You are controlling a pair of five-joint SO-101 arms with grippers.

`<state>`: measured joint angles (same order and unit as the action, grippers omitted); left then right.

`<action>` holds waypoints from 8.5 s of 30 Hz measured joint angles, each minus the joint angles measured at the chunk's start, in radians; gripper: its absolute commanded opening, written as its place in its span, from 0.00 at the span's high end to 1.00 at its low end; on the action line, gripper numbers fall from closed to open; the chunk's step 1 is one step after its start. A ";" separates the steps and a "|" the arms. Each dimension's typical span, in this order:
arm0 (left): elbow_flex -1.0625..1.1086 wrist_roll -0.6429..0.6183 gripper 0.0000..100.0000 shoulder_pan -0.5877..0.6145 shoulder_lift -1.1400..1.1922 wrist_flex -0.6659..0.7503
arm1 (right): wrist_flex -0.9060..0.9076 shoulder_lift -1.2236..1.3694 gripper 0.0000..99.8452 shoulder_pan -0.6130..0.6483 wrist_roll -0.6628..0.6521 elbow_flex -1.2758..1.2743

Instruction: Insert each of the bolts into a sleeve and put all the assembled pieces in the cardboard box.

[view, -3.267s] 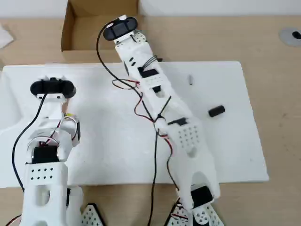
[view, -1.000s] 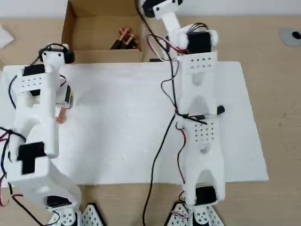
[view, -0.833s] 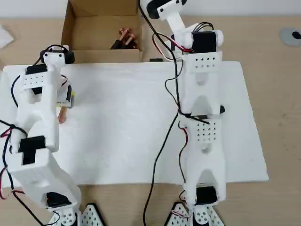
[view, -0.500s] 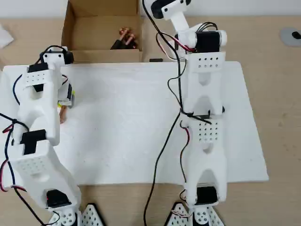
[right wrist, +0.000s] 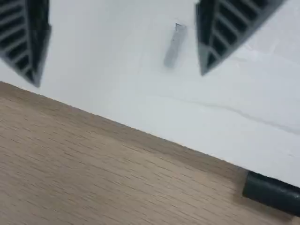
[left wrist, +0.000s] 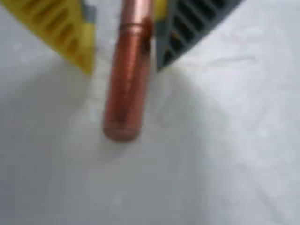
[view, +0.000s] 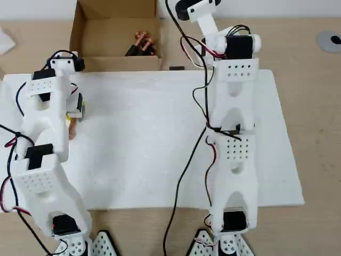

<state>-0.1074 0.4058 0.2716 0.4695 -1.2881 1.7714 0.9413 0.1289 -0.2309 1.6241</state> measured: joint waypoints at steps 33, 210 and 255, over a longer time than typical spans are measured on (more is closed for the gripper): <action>-0.141 0.230 0.99 0.066 -0.011 -0.135 | 0.000 0.000 0.75 0.000 0.000 0.000; 0.838 -0.209 0.99 -0.187 -1.169 0.149 | -0.124 -0.615 0.75 -0.212 0.560 -1.366; 0.936 -0.209 0.99 -0.201 -1.547 0.100 | -0.546 -0.758 0.75 -0.341 0.806 -1.832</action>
<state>0.8286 0.1972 0.0706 -1.0771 -1.1884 1.2252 0.1834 -0.2117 0.5746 -0.2079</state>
